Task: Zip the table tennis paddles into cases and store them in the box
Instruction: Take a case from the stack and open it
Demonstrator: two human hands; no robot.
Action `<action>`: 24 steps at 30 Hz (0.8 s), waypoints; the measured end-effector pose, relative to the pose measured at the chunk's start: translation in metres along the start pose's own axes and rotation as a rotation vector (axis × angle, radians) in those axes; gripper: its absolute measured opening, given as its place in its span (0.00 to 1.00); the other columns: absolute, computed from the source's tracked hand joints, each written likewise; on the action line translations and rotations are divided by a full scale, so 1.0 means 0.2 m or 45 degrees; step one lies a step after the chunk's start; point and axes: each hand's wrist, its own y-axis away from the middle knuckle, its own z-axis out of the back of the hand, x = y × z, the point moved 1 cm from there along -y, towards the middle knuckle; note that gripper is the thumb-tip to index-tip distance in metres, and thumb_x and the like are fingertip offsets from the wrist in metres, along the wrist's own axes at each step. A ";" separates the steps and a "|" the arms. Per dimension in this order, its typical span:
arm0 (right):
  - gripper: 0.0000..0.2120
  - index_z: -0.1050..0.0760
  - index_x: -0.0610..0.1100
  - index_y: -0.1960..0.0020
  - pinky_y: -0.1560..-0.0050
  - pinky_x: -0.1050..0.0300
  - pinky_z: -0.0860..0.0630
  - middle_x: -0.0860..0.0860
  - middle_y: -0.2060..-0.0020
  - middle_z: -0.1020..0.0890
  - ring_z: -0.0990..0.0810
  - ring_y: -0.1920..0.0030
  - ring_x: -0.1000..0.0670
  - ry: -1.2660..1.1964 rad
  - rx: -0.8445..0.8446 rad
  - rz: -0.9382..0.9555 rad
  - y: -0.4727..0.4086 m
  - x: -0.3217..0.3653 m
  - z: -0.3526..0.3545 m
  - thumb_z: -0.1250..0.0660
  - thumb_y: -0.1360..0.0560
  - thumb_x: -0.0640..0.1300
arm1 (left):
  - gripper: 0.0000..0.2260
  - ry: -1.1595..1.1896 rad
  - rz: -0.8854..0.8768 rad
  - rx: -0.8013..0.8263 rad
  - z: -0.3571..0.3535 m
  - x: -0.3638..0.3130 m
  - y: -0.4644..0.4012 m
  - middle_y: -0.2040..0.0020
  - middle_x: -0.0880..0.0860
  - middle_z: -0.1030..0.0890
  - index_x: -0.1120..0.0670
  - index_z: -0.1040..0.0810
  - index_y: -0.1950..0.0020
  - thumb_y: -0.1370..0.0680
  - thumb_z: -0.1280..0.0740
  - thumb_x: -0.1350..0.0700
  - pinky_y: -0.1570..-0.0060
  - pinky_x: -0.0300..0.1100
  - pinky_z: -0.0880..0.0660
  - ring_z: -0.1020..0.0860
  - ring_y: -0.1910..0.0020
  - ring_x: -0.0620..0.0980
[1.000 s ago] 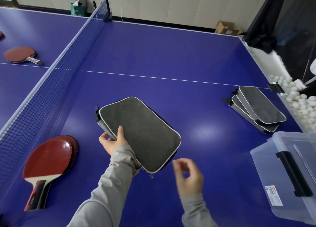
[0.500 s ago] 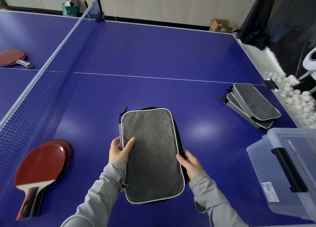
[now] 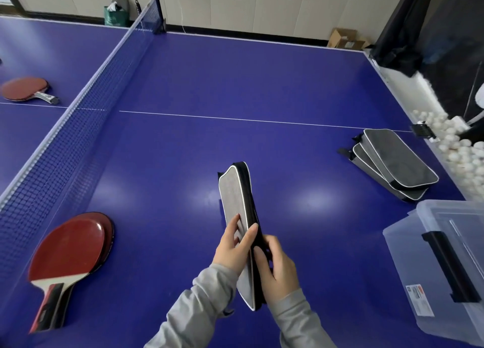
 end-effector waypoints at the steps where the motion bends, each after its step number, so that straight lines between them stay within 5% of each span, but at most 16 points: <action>1: 0.10 0.29 0.61 0.48 0.55 0.55 0.22 0.60 0.56 0.18 0.20 0.54 0.58 0.000 0.006 0.002 0.00 0.00 -0.01 0.40 0.22 0.46 | 0.24 -0.003 -0.001 -0.006 0.01 0.00 0.00 0.37 0.46 0.29 0.45 0.36 0.29 0.24 0.34 0.48 0.37 0.56 0.29 0.27 0.41 0.46; 7: 0.06 0.26 0.47 0.48 0.56 0.53 0.23 0.57 0.60 0.19 0.20 0.58 0.53 -0.014 0.005 -0.002 -0.01 -0.01 -0.01 0.40 0.22 0.42 | 0.21 -0.095 -0.059 -0.107 0.10 0.03 0.00 0.42 0.52 0.21 0.48 0.28 0.34 0.26 0.31 0.50 0.57 0.53 0.19 0.22 0.45 0.50; 11: 0.05 0.24 0.43 0.49 0.57 0.62 0.26 0.55 0.62 0.19 0.21 0.60 0.53 -0.007 -0.032 -0.013 -0.04 -0.07 0.04 0.38 0.23 0.40 | 0.13 -0.173 -0.097 -0.169 0.18 0.04 -0.01 0.51 0.51 0.17 0.50 0.23 0.41 0.26 0.30 0.54 0.67 0.46 0.19 0.19 0.63 0.42; 16: 0.06 0.24 0.36 0.49 0.56 0.68 0.31 0.47 0.57 0.20 0.24 0.56 0.52 -0.123 -0.194 -0.254 -0.11 -0.29 0.19 0.38 0.23 0.35 | 0.07 -0.417 -0.132 -0.498 0.43 0.10 -0.12 0.59 0.53 0.17 0.51 0.20 0.50 0.27 0.31 0.59 0.49 0.44 0.26 0.20 0.57 0.53; 19: 0.07 0.25 0.33 0.47 0.59 0.75 0.31 0.45 0.55 0.22 0.26 0.53 0.48 -0.195 -0.253 -0.441 -0.14 -0.48 0.31 0.40 0.23 0.33 | 0.10 -0.472 0.031 -0.561 0.64 0.18 -0.23 0.58 0.55 0.18 0.52 0.21 0.49 0.28 0.32 0.63 0.44 0.50 0.26 0.19 0.51 0.58; 21: 0.07 0.25 0.32 0.48 0.64 0.77 0.30 0.44 0.55 0.21 0.26 0.54 0.48 -0.194 -0.236 -0.554 -0.14 -0.60 0.34 0.41 0.23 0.32 | 0.12 -0.491 0.117 -0.515 0.72 0.25 -0.31 0.56 0.59 0.18 0.54 0.21 0.47 0.28 0.32 0.65 0.44 0.55 0.25 0.20 0.50 0.62; 24: 0.08 0.25 0.31 0.48 0.63 0.73 0.28 0.35 0.52 0.20 0.26 0.54 0.48 -0.184 -0.235 -0.698 -0.14 -0.75 0.35 0.41 0.23 0.31 | 0.14 -0.471 0.131 -0.493 0.79 0.35 -0.40 0.56 0.61 0.20 0.62 0.22 0.42 0.27 0.32 0.68 0.58 0.45 0.24 0.22 0.62 0.56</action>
